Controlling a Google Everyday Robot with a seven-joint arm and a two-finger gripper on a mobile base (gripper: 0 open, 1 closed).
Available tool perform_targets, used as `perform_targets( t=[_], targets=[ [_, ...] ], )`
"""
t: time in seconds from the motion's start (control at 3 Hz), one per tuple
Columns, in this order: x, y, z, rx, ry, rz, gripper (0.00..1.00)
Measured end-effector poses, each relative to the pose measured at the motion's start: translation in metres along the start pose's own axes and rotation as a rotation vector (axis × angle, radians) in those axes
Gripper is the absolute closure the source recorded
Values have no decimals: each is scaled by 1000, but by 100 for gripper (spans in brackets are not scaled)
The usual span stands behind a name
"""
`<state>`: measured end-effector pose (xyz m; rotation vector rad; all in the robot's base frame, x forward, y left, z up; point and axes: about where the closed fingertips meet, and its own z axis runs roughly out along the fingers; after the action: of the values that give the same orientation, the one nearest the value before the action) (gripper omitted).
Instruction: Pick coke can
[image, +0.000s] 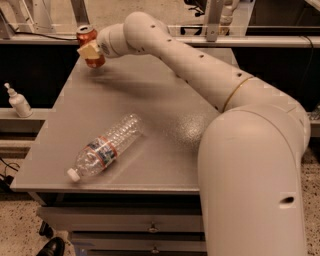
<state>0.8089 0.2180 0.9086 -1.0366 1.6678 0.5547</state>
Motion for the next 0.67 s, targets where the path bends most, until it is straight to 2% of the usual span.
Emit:
perform_targets(
  t=[0.33,0.67],
  targets=[
    [-24,-13,-31,28,-56,41,100],
    [-65,-22,-63,39,-126,52,100]
  ],
)
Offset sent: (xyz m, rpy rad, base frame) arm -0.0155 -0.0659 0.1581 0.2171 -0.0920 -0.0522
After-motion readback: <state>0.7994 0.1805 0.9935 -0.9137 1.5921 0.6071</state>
